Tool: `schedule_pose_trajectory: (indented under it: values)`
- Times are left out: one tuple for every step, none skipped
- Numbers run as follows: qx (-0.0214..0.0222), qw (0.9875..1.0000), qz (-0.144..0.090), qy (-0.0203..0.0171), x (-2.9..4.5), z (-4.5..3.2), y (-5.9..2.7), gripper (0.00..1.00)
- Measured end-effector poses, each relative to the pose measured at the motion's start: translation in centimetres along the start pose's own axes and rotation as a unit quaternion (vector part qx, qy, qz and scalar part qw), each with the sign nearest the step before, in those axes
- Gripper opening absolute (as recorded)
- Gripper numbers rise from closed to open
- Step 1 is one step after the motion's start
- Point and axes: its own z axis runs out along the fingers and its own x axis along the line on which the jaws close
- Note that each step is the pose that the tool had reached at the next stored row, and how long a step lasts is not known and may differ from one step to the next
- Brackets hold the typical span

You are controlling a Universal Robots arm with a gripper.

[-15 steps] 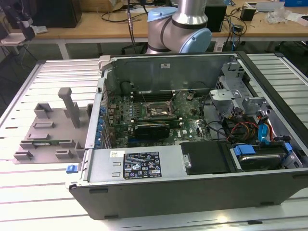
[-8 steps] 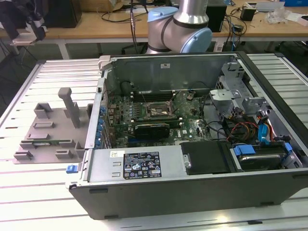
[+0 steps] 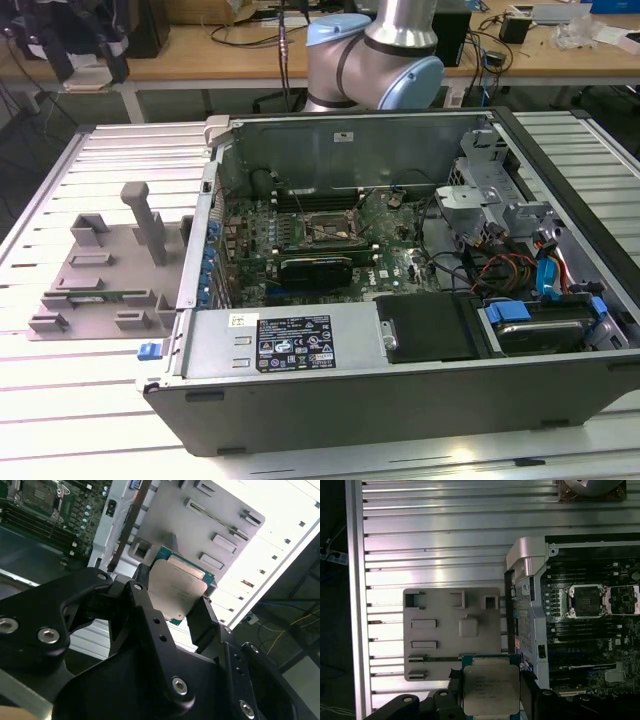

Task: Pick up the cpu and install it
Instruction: 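Pick up the cpu and move it towards the insertion slot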

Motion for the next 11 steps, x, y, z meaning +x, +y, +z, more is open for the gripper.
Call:
schedule_pose_trajectory:
  values:
    - [0.0, 1.0, 0.0, 0.0, -0.44, 0.01, 0.02, 0.55]
    - [0.0, 1.0, 0.0, 0.0, -0.73, 0.02, 0.03, 0.55]
    - [0.0, 1.0, 0.0, 0.0, -1.07, 0.03, 0.05, 0.55]
    - [0.0, 1.0, 0.0, 0.0, -1.47, 0.04, 0.08, 0.55]
    - [0.0, 1.0, 0.0, 0.0, -1.73, 0.05, 0.09, 0.55]
    - [0.0, 1.0, 0.0, 0.0, -2.17, 0.06, 0.11, 0.55]
    - [0.0, 1.0, 0.0, 0.0, -2.45, 0.06, 0.12, 0.55]
    - [0.0, 1.0, 0.0, 0.0, -2.71, 0.07, 0.14, 0.55]
    - [0.0, 1.0, 0.0, 0.0001, -3.0, 0.07, 0.15, 0.55]
    - [0.0, 1.0, 0.0, 0.0, -3.27, 0.08, 0.17, 0.55]
    - [0.0, 1.0, 0.0, 0.0, -3.63, 0.09, 0.18, 0.55]
